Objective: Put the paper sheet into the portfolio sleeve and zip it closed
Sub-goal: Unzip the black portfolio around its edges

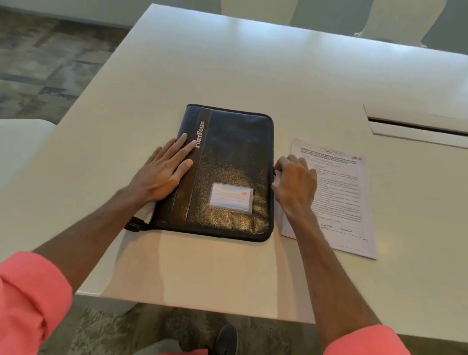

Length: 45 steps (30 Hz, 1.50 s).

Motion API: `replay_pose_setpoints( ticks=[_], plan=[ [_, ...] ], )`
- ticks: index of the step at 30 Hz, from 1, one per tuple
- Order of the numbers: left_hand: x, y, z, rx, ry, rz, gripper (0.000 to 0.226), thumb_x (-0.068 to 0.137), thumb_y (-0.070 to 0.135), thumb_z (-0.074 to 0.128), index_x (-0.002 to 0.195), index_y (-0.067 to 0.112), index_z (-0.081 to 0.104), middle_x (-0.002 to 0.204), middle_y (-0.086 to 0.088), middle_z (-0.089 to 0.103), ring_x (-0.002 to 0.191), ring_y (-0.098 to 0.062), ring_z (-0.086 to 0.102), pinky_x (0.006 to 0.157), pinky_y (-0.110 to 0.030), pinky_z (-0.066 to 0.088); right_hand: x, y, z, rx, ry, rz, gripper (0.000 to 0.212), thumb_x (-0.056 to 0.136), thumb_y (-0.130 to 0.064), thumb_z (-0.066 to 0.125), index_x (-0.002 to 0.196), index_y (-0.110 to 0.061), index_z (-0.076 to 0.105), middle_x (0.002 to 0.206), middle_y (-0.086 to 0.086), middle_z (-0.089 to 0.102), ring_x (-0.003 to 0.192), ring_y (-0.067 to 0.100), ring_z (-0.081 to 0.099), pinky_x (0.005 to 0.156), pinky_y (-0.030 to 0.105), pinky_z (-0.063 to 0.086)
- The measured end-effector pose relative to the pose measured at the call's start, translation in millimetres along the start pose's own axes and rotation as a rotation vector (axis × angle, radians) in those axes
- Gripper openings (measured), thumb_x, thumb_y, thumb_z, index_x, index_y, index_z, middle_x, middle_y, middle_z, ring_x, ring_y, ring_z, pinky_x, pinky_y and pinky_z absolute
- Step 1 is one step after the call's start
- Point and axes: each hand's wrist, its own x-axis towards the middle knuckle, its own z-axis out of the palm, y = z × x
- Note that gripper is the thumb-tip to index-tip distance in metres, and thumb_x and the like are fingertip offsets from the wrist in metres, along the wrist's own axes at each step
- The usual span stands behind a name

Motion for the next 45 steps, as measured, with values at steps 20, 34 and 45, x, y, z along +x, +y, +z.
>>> replay_pose_setpoints(
  ticks=[20,34,45],
  plan=[
    [-14.1,11.4,-2.7,-0.015,0.048,-0.041,0.064,0.113,0.063,0.018,0.173,0.042,0.012,0.183,0.011,0.004,0.168,-0.022,0.015,0.137,-0.049,0.011,-142.4,-8.7,-32.0,0.025,0.073,0.116,0.001,0.096,-0.02,0.072,0.097,-0.02,0.072,0.1,-0.004,0.071,0.102,0.022,0.06,0.088,0.041,0.044],
    [-13.9,10.4,0.3,-0.03,0.034,-0.041,0.063,0.114,0.059,0.018,0.173,0.041,0.009,0.183,0.01,0.0,0.169,-0.026,0.01,0.137,-0.05,0.005,-200.6,-73.2,-17.9,0.215,0.123,0.268,0.006,0.094,-0.024,0.074,0.089,-0.021,0.073,0.091,-0.006,0.072,0.094,0.016,0.06,0.085,0.036,0.046],
    [-12.3,6.5,3.6,-0.059,0.047,-0.046,0.063,0.114,0.058,0.019,0.173,0.04,0.01,0.183,0.009,0.0,0.168,-0.026,0.01,0.137,-0.05,0.004,-196.9,-141.3,6.0,0.264,0.067,0.132,0.007,0.09,-0.019,0.074,0.088,-0.022,0.068,0.087,-0.008,0.065,0.088,0.011,0.052,0.08,0.033,0.052]
  ],
)
